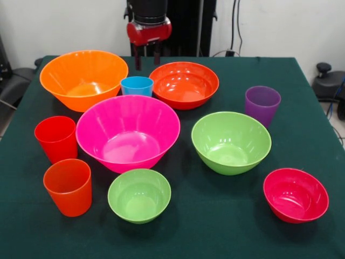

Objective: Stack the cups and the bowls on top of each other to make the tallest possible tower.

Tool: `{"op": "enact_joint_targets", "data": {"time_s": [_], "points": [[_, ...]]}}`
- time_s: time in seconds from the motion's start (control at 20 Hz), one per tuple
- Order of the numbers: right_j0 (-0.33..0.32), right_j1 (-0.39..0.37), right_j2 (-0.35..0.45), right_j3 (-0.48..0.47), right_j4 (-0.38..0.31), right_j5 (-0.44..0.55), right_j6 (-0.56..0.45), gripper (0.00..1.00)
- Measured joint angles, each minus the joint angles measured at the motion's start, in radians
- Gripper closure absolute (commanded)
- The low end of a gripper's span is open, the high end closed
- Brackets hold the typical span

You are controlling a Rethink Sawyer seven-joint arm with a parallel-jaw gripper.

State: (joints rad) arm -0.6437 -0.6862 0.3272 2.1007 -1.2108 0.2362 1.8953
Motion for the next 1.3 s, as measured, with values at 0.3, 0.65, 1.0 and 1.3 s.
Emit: {"op": "enact_joint_targets", "data": {"time_s": [0.3,0.65,1.0,1.3], "points": [[-0.050,0.023,0.000,-0.023,0.000,0.000,0.000,0.00],[-0.053,0.042,0.001,-0.037,0.000,0.000,0.000,0.00],[-0.055,0.042,0.004,-0.041,0.007,0.000,0.000,0.00],[-0.100,0.027,0.042,-0.039,0.070,0.001,0.000,0.00]]}}
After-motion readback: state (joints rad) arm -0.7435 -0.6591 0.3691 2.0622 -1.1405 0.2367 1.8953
